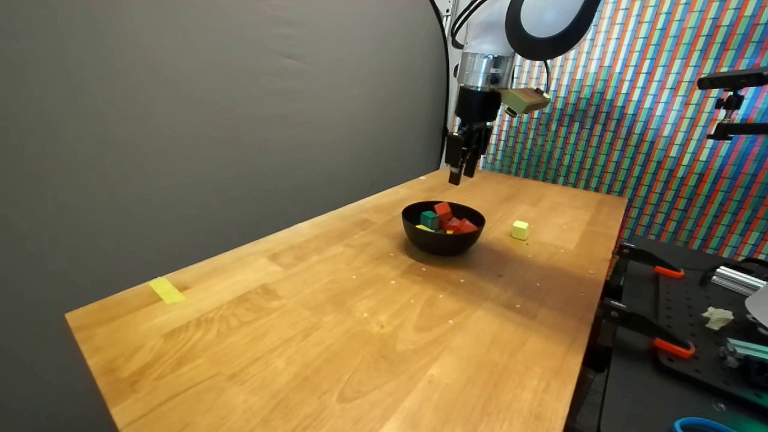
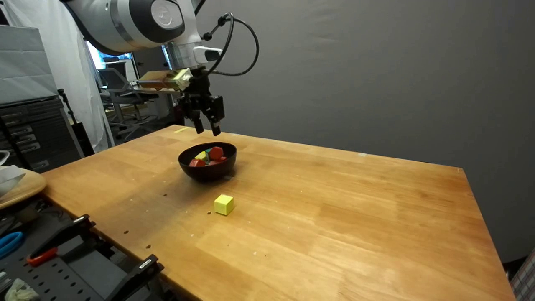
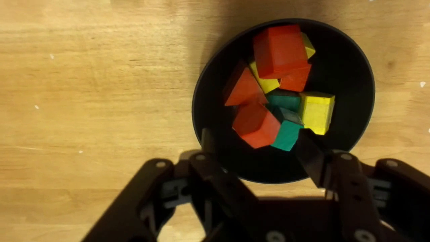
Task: Put all the blocks in the bowl
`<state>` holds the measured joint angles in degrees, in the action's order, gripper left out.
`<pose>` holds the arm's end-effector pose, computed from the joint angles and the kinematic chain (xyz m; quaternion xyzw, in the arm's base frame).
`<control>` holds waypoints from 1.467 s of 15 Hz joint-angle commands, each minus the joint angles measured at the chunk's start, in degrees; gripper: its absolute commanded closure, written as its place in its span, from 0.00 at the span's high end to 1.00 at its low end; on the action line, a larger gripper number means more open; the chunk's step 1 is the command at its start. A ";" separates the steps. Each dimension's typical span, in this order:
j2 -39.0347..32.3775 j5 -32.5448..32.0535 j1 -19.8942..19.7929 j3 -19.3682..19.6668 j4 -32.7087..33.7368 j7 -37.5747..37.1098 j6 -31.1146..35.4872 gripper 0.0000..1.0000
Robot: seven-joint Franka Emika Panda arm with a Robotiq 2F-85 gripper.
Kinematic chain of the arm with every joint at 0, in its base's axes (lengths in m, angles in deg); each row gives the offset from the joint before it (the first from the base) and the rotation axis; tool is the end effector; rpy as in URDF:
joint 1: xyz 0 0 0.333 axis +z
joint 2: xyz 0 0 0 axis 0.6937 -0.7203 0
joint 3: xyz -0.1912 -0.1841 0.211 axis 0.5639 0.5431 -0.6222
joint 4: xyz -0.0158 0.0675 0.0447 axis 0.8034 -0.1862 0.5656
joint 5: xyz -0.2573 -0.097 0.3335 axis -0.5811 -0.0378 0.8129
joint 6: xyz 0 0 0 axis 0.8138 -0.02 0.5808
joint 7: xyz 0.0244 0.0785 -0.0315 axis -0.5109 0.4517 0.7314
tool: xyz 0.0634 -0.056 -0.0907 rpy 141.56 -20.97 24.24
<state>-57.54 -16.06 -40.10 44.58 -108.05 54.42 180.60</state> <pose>0.5245 0.0528 0.2452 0.9980 0.0188 0.0568 0.0211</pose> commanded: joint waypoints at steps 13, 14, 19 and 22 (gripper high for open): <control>3.33 -15.81 -5.49 5.91 -11.96 -6.33 -1.73 1.00; 2.80 -18.08 -6.00 6.60 -12.19 -6.82 -0.96 1.00; -0.82 -21.70 -8.41 9.88 -12.63 -3.12 1.85 1.00; -2.55 -19.70 -9.06 10.54 -13.60 0.63 5.10 1.00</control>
<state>-59.02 -36.61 -48.38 54.28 -120.56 51.39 181.75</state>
